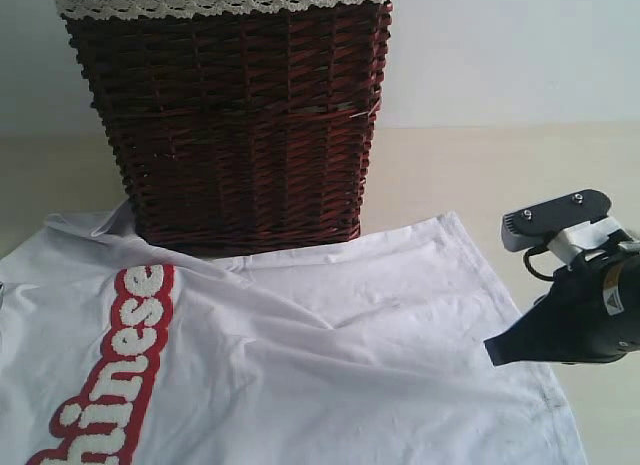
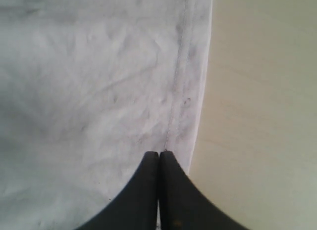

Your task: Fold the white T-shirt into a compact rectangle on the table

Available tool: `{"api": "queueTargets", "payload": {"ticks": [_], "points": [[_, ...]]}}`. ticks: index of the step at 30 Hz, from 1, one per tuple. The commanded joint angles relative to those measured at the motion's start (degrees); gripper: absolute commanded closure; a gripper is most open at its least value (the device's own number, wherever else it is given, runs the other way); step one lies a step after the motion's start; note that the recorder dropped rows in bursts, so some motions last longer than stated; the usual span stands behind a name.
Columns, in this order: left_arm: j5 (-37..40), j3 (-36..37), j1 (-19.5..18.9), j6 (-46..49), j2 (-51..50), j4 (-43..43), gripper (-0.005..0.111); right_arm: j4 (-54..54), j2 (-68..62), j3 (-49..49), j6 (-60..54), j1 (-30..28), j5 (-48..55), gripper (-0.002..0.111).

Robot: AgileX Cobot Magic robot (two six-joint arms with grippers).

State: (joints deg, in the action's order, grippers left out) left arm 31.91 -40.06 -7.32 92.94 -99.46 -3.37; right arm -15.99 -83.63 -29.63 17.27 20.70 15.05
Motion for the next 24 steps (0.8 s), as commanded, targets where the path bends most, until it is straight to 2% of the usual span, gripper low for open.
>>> {"api": "queueTargets", "payload": {"ticks": [1,3,6,10,14,15,16,18,20,24], "points": [[-0.4,1.3,0.0,-0.4,-1.9,0.7,0.003,0.9,0.3,0.1,-0.6,-0.4,-2.0,0.108],[-0.4,1.3,0.0,-0.4,-1.9,0.7,0.003,2.5,0.3,0.1,-0.6,-0.4,-2.6,0.107],[-0.4,1.3,0.0,-0.4,-1.9,0.7,0.003,4.1,0.3,0.1,-0.6,-0.4,-3.1,0.097],[-0.4,1.3,0.0,-0.4,-1.9,0.7,0.003,3.8,0.3,0.0,-1.5,1.5,-6.3,0.075],[-0.4,1.3,0.0,-0.4,-1.9,0.7,0.003,3.2,0.3,-0.7,-11.2,3.8,-7.6,0.052],[-0.4,1.3,0.0,-0.4,-1.9,0.7,0.003,3.2,0.3,-1.3,-14.4,4.3,-6.5,0.048],[-0.4,1.3,0.0,-0.4,-1.9,0.7,0.003,3.1,0.3,-3.1,-20.8,5.3,-0.5,0.04],[-0.4,1.3,0.0,-0.4,-1.9,0.7,0.003,2.0,0.3,-6.3,-30.3,6.1,9.4,0.033],[-0.4,1.3,0.0,-0.4,-1.9,0.7,0.003,0.8,0.3,-8.3,-39.2,6.6,18.0,0.032],[-0.4,1.3,0.0,-0.4,-1.9,0.7,0.003,-1.1,-0.3,-8.5,-52.8,6.6,23.5,0.032]]}}
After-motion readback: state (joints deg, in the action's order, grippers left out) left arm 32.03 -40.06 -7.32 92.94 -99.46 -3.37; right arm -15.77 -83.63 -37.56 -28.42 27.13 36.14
